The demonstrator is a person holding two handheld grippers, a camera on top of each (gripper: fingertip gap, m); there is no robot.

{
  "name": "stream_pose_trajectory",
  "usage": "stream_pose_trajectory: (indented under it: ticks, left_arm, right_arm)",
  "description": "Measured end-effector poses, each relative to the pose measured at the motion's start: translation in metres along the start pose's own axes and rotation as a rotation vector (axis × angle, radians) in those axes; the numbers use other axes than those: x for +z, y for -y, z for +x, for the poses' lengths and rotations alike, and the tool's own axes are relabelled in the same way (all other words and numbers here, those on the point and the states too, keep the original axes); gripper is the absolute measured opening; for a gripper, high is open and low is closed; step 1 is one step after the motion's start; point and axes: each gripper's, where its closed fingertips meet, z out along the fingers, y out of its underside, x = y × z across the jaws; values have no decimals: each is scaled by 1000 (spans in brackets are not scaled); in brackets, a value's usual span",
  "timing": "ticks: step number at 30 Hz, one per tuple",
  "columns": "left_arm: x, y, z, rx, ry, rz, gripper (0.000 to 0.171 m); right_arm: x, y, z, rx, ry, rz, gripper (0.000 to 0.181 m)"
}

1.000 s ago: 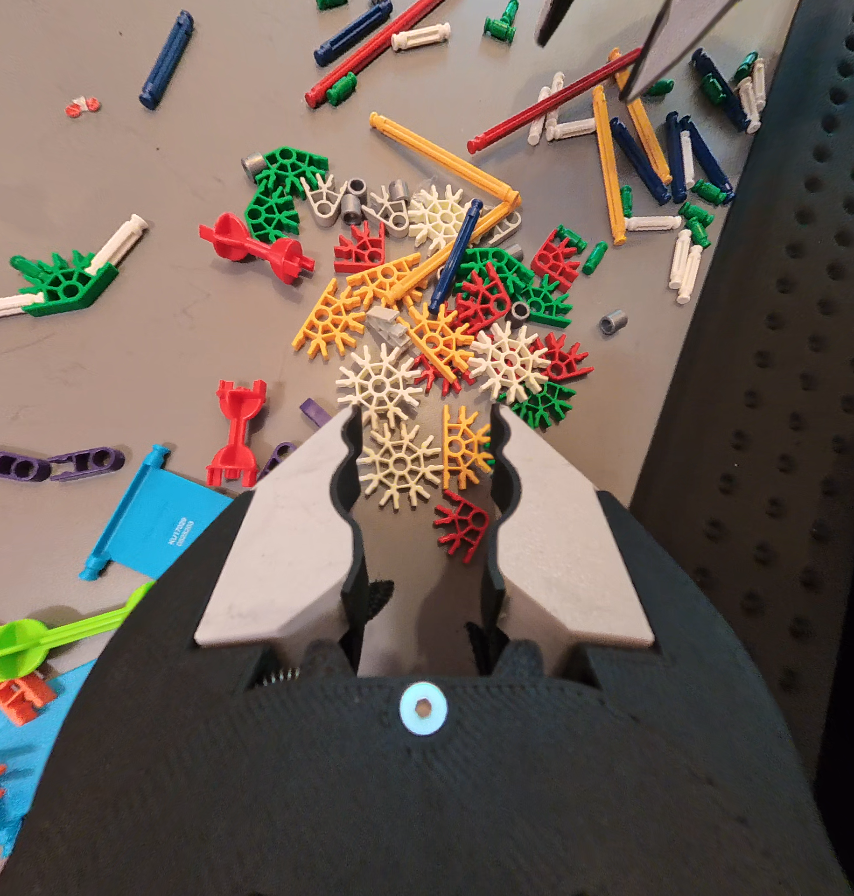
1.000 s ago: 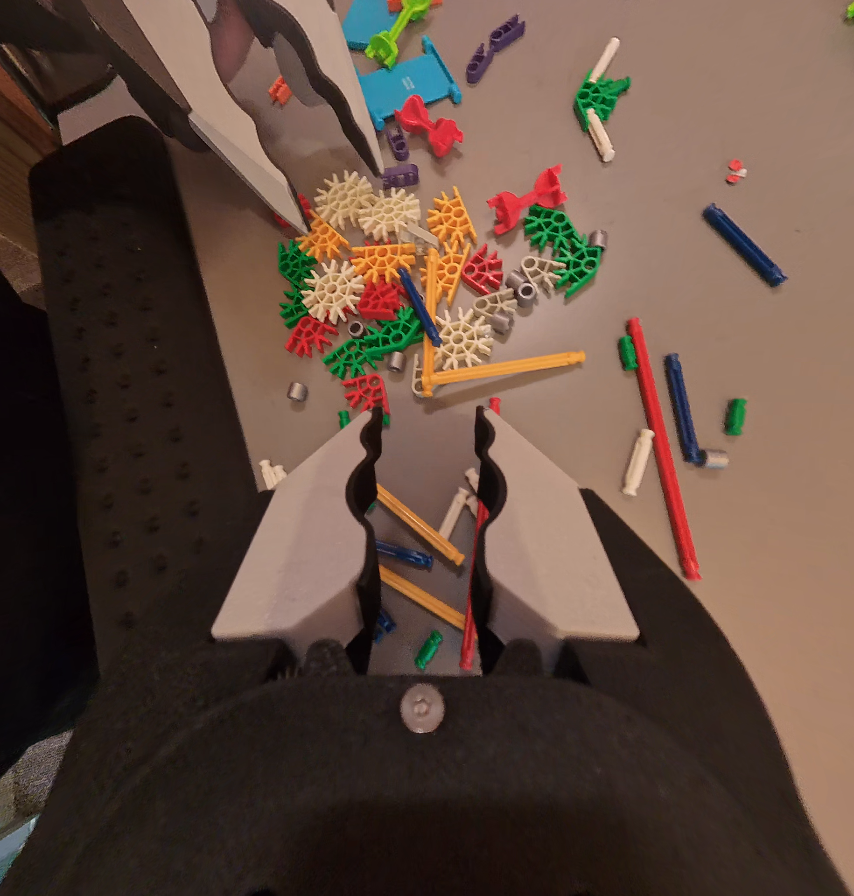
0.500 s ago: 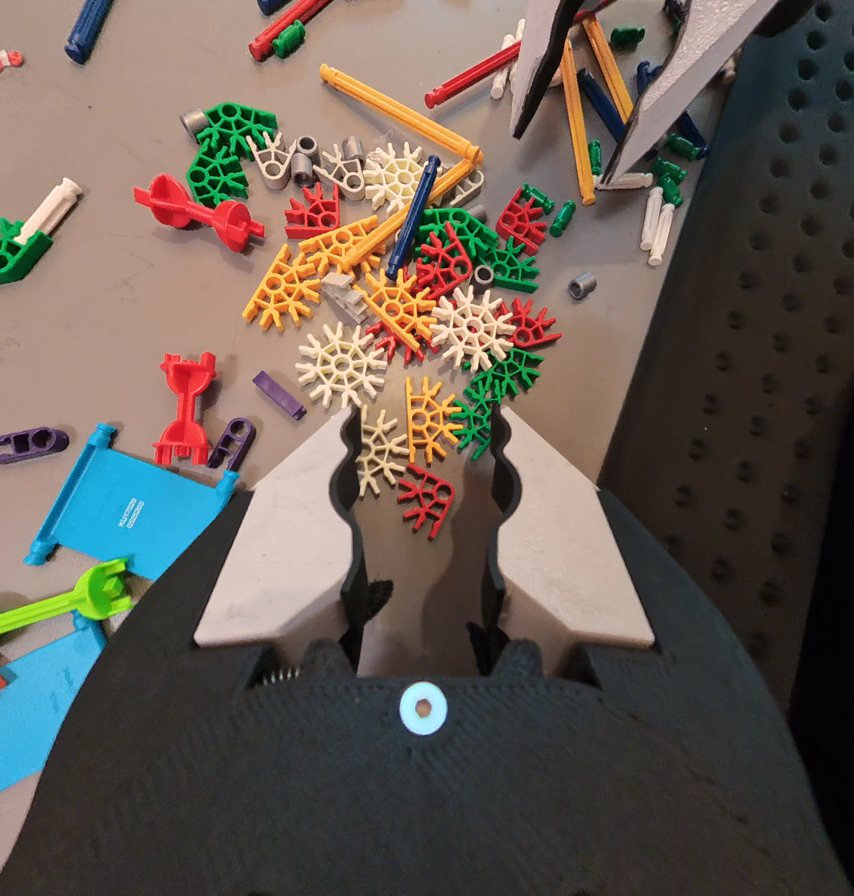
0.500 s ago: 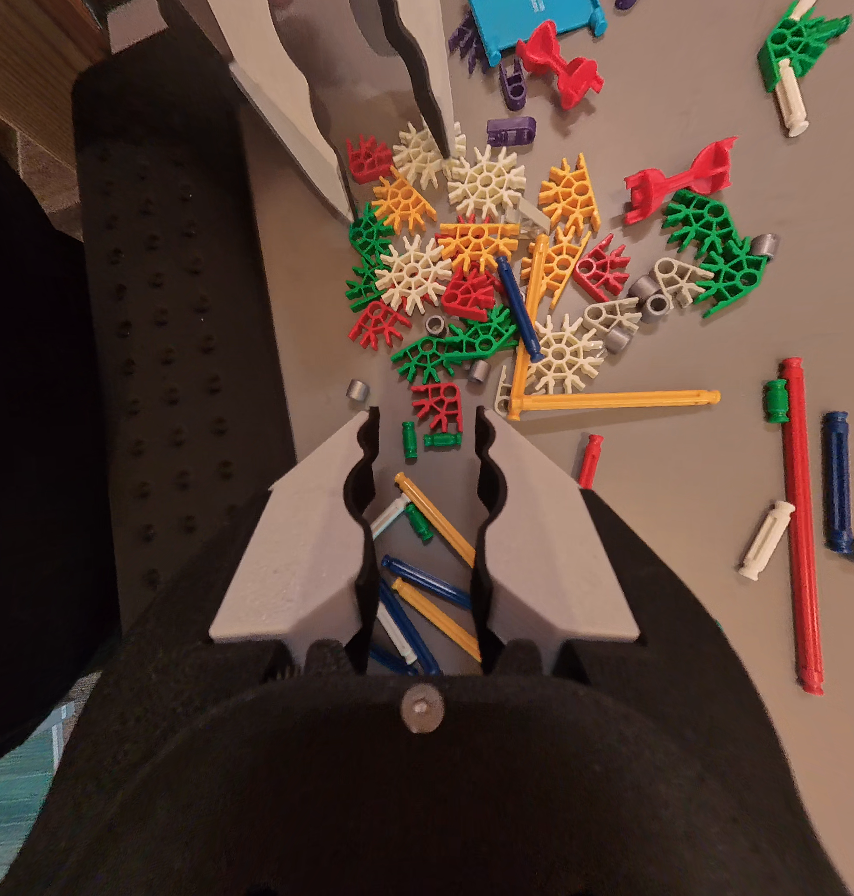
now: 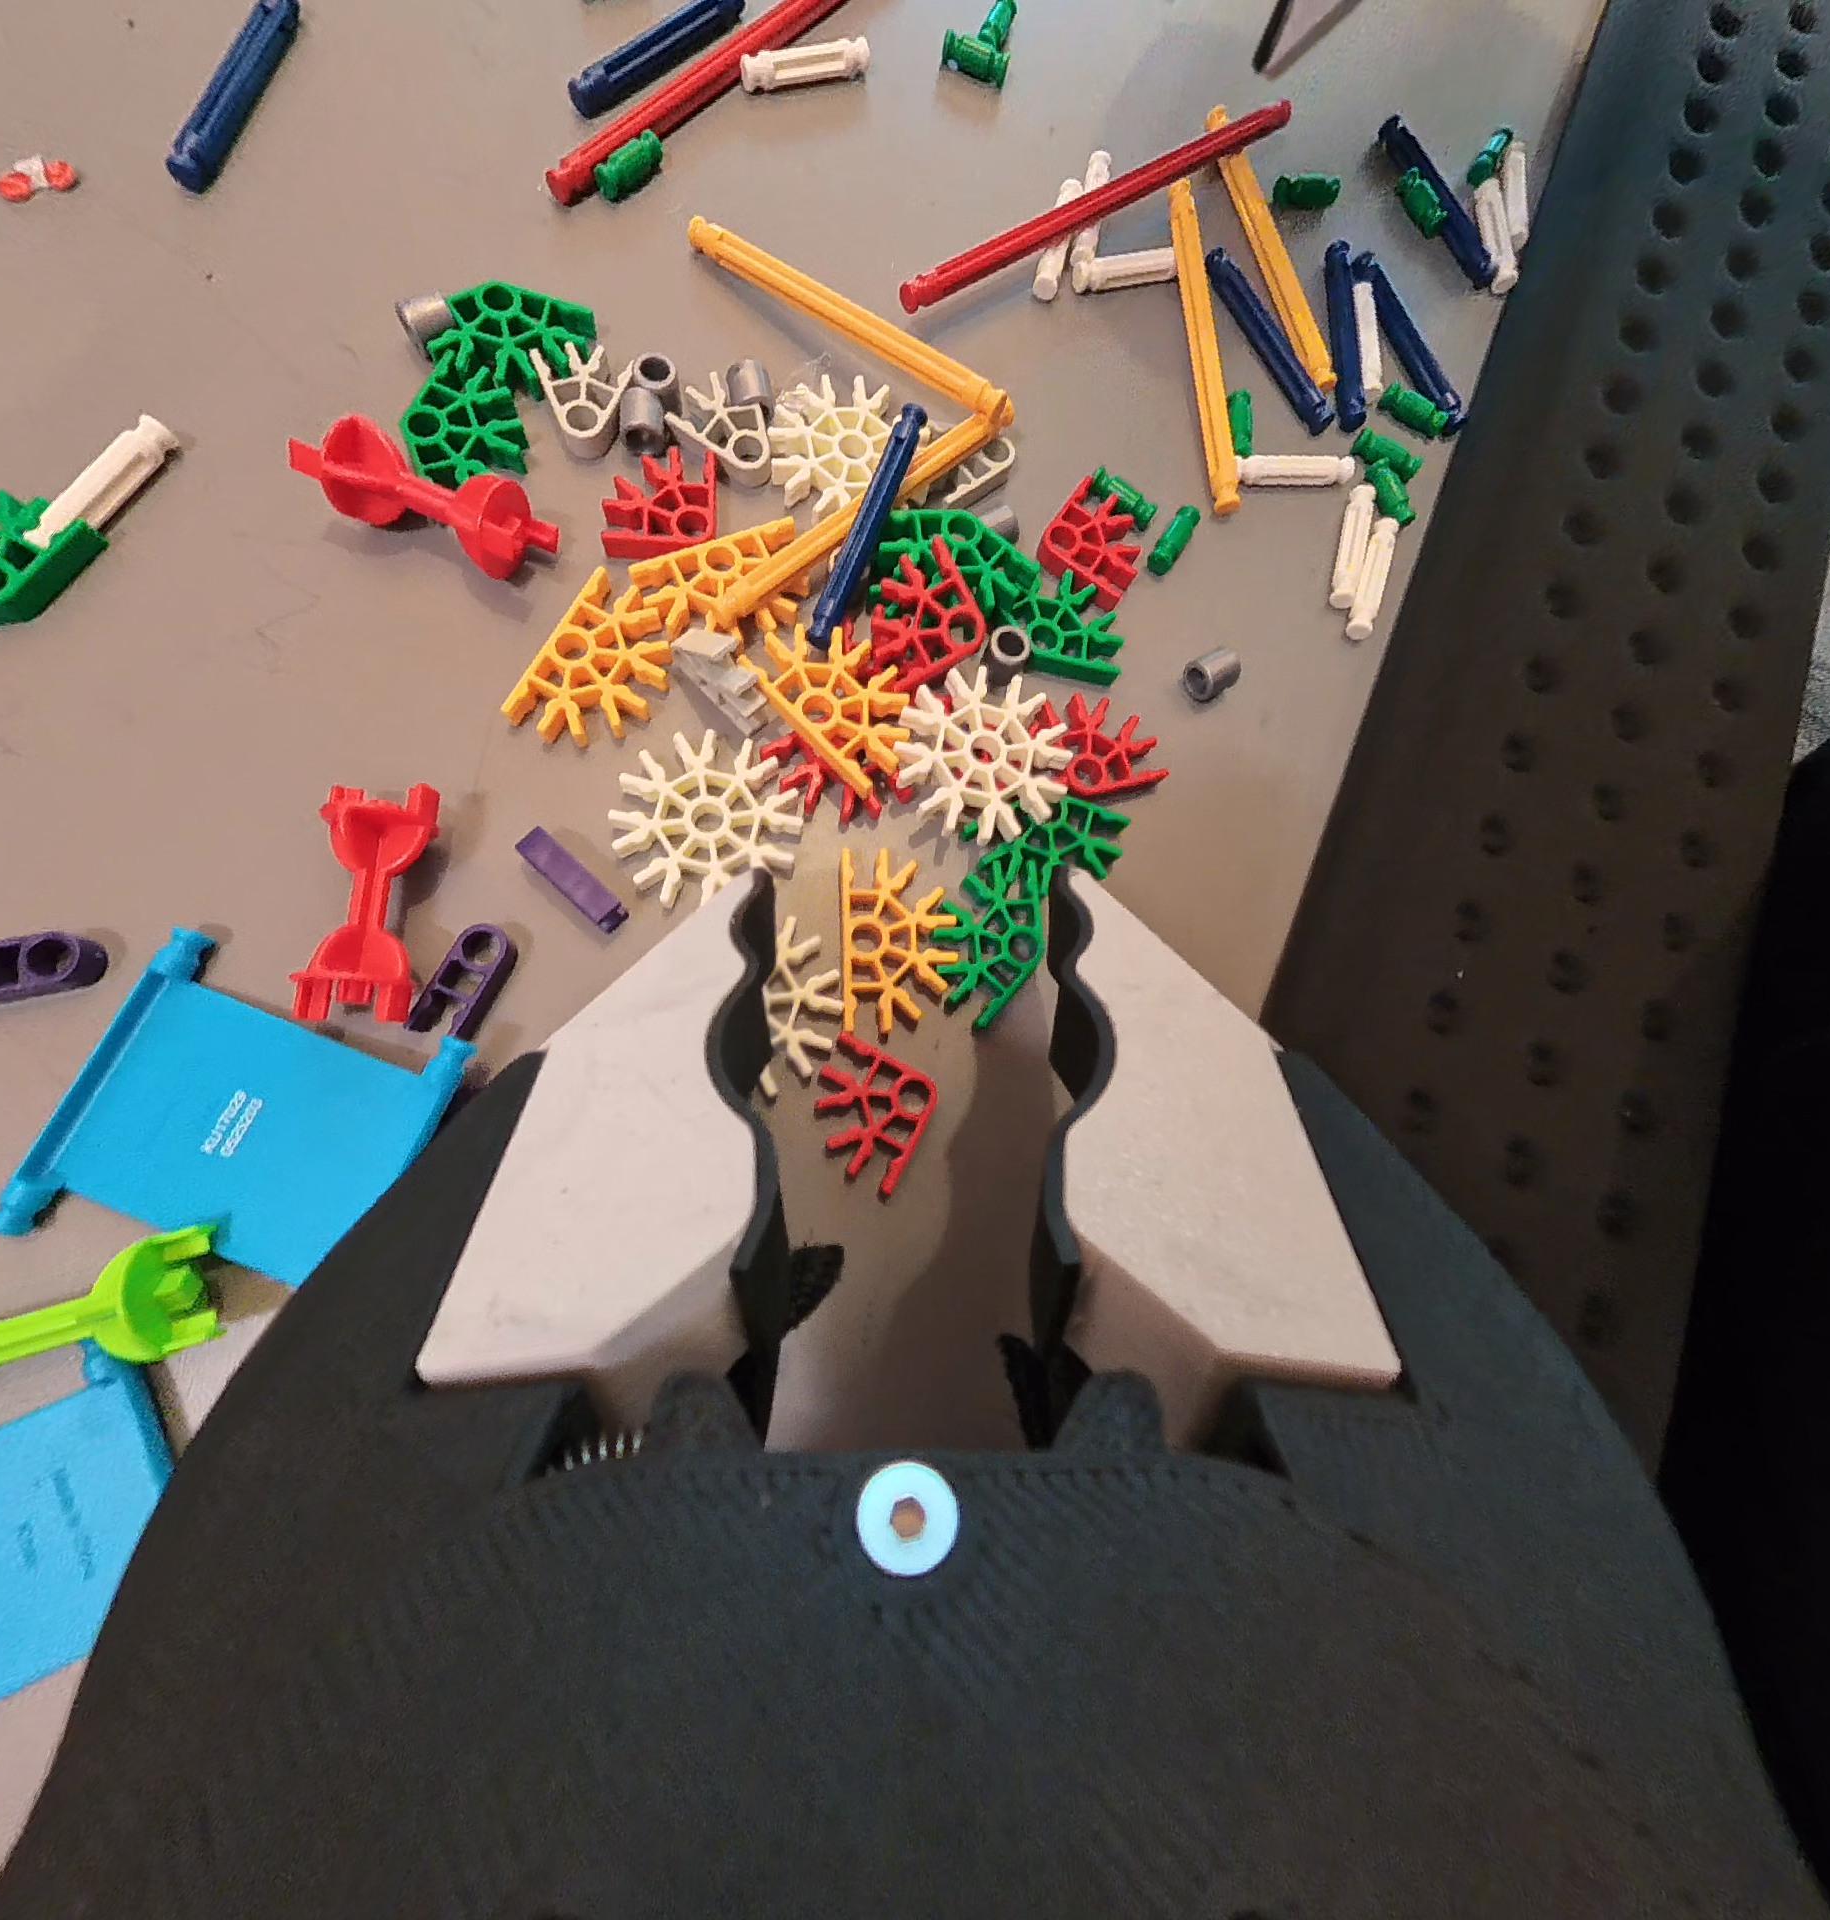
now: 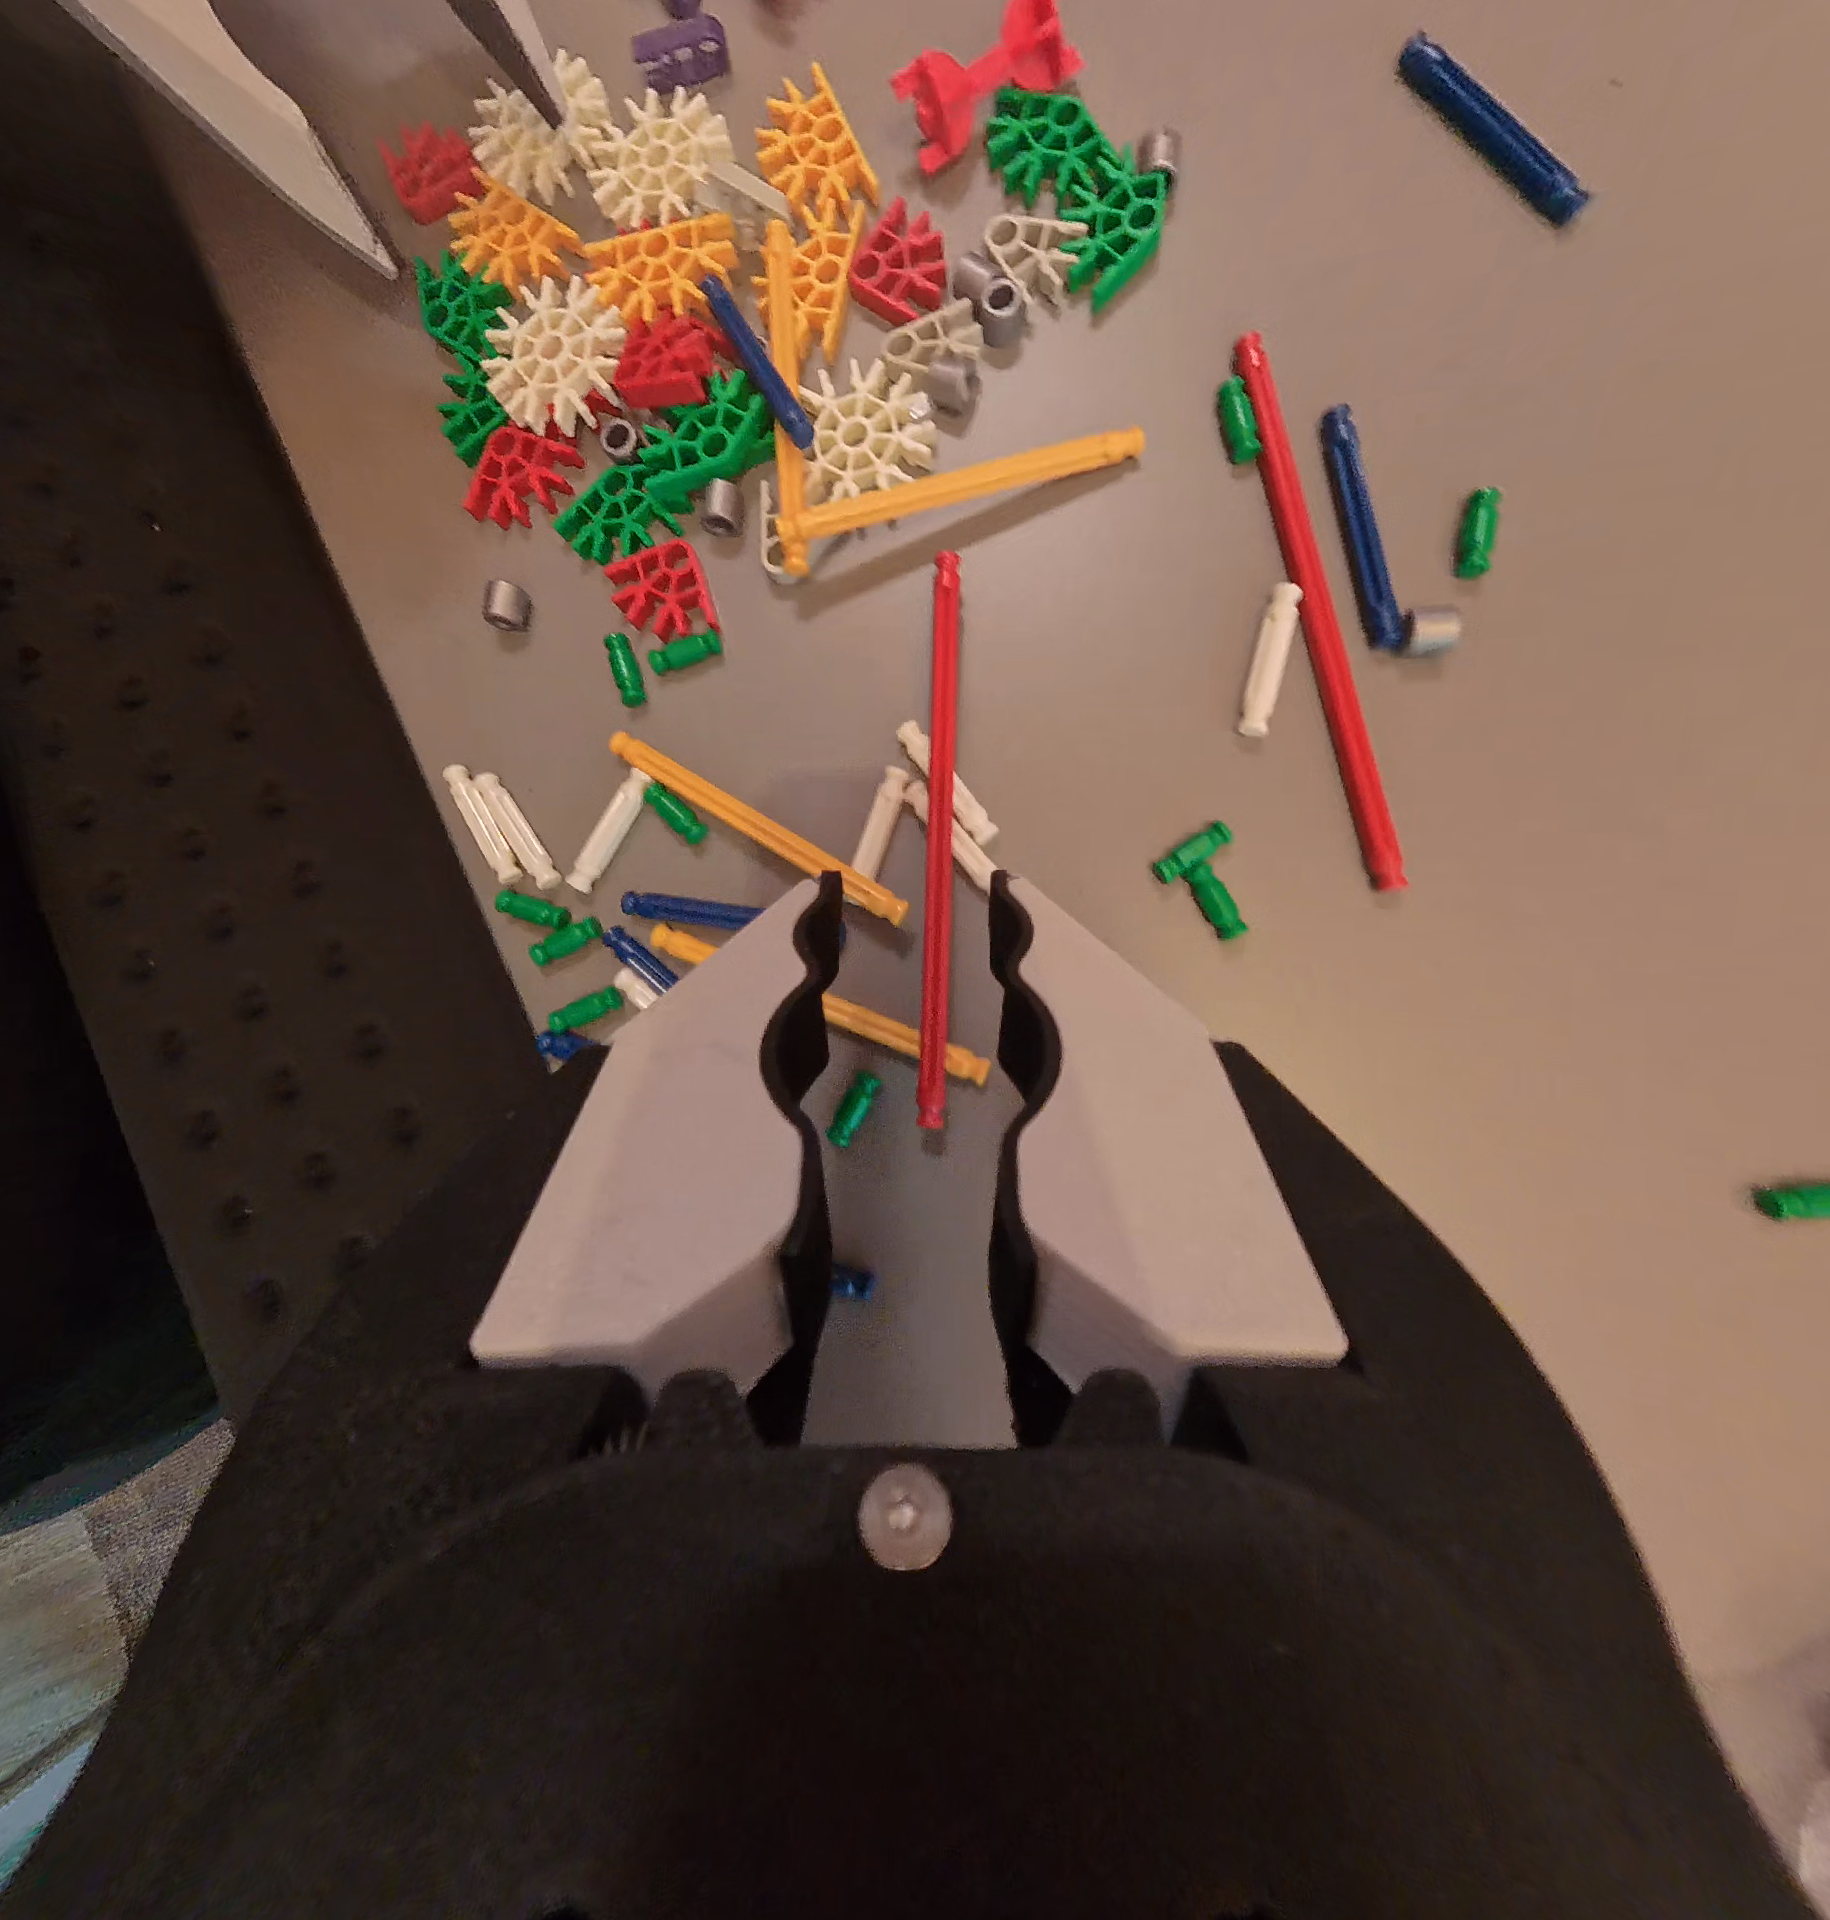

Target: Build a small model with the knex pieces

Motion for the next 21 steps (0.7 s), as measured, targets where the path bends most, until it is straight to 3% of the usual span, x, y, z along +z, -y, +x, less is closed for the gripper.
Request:
stream_pose_trajectory:
  ticks: [8,14,21]
  left_arm:
    - [15,22,0,2,31,28,60]
    - [34,30,6,8,49,5,63]
    - [47,37,5,-1,109,-7,63]
  right_arm:
    - [-23,-20,13,14,-18,-3,25]
    - [-42,-41,25,25,-33,-17,36]
    - [-105,-78,73,125,-200,35,37]
